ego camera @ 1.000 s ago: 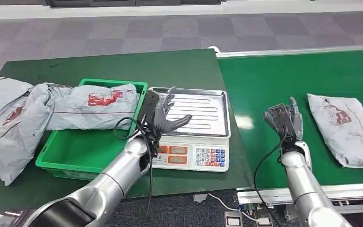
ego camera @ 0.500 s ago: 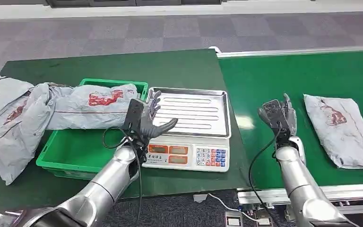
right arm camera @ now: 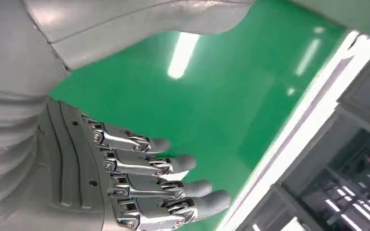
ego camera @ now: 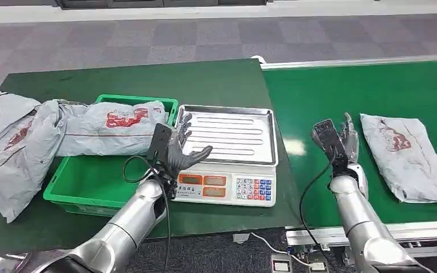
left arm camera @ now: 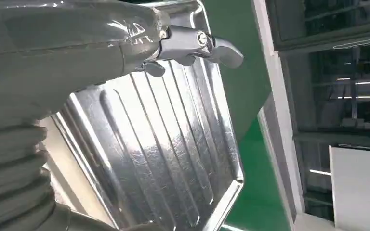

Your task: Moved the parcel from conveyor to table for the left to box.

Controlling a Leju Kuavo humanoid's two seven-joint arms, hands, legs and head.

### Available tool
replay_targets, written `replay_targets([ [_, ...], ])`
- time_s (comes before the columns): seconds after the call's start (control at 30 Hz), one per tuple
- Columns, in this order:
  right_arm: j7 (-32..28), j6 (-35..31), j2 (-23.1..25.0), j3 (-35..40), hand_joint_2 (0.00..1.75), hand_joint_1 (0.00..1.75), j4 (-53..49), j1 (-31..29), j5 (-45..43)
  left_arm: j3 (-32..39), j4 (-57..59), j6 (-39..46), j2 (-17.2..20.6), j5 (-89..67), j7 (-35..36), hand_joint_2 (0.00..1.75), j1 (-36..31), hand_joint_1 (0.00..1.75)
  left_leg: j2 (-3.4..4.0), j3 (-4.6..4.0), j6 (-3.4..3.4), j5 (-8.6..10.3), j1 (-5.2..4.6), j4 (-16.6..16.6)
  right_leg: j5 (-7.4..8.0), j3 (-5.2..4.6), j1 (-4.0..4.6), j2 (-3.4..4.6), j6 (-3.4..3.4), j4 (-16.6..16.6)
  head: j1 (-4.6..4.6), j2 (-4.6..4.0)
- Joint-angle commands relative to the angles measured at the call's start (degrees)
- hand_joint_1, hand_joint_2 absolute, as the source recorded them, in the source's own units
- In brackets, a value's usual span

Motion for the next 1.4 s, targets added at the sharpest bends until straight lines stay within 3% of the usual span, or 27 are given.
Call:
replay_targets([
  [0.03,0.37,0.05,-0.90,1.37,1.75,0.00,4.98,-2.53,0.27,2.53,1.11,-0.26,0.54,-0.22,0.51,1.75,-0.71,0.00,0.09,0.13,0.00,-0.05,0.01,-0.04,-0.01,0.11,0.01,0.09,-0.02,-0.05,0.00,0.00],
  [0.27,0.37,0.05,-0.90,1.37,1.75,0.00,4.98,-2.53,0.27,2.53,1.11,-0.26,0.54,-0.22,0.51,1.75,-0.71,0.00,0.09,0.10,0.00,-0.04,0.02,-0.03,-0.01,0.08,0.02,0.09,-0.02,-0.05,0.00,0.00],
  [0.3,4.87,-7.39,-2.03,3.44,1.75,0.00,6.20,-2.55,6.07,2.15,1.53,0.22,0.56,-0.92,0.98,1.75,-1.05,0.00,0.15,0.20,0.00,-0.07,0.03,-0.07,-0.02,0.17,0.04,0.14,-0.03,-0.09,0.00,0.00],
  [0.53,8.74,-13.07,-6.70,2.80,1.75,0.00,10.69,-0.70,13.75,2.56,1.60,-0.24,-0.33,-1.22,0.77,1.75,-1.29,0.00,-0.13,0.17,0.03,-0.04,0.05,-0.03,-0.06,0.24,0.05,-0.16,0.00,-0.12,0.00,0.00],
  [0.57,11.56,-13.36,-7.19,0.06,1.75,0.00,6.05,1.58,20.49,2.34,1.53,-0.38,-0.30,-1.65,0.55,1.75,-1.28,0.00,-0.09,0.12,0.03,-0.03,0.01,-0.03,-0.05,0.17,0.02,-0.12,0.00,-0.08,0.00,0.00],
  [0.67,13.09,-13.36,-6.59,-5.99,1.75,0.00,3.81,3.54,30.05,3.06,2.08,0.33,-0.49,-1.56,0.18,1.75,-1.63,0.00,-0.14,0.19,0.03,-0.04,0.01,-0.08,-0.06,0.24,0.03,-0.18,-0.02,-0.15,0.00,0.00],
  [0.87,13.27,-13.36,-6.54,-6.58,1.75,0.00,4.86,3.28,30.77,3.09,2.14,0.08,-0.49,-1.53,0.18,1.75,-1.79,0.00,-0.16,0.15,0.03,-0.04,0.00,-0.06,-0.07,0.21,0.02,-0.19,-0.02,-0.12,0.00,0.00],
  [0.93,16.48,-13.36,-6.73,-8.51,1.75,0.00,6.55,3.38,38.63,3.64,0.70,-0.01,-0.02,-1.49,-0.49,1.75,-2.13,0.00,-0.12,0.17,0.02,-0.04,0.01,-0.07,-0.06,0.22,0.03,-0.16,-0.02,-0.14,0.00,0.00],
  [1.3,18.74,-13.36,-4.98,-11.00,1.75,0.00,7.09,2.29,46.55,2.91,-0.81,0.93,-0.33,-3.28,0.06,1.75,-2.95,0.00,0.12,0.15,0.03,-0.07,0.01,-0.03,-0.02,0.13,0.02,0.09,-0.01,-0.11,0.00,0.00],
  [1.4,17.51,-13.36,-4.67,-12.29,1.75,0.00,9.45,1.46,45.34,2.80,-1.15,0.66,-0.05,-3.44,0.07,1.75,-3.39,0.00,0.19,0.25,0.01,-0.08,0.02,-0.11,0.00,0.22,0.04,0.16,-0.03,-0.19,0.00,0.00],
])
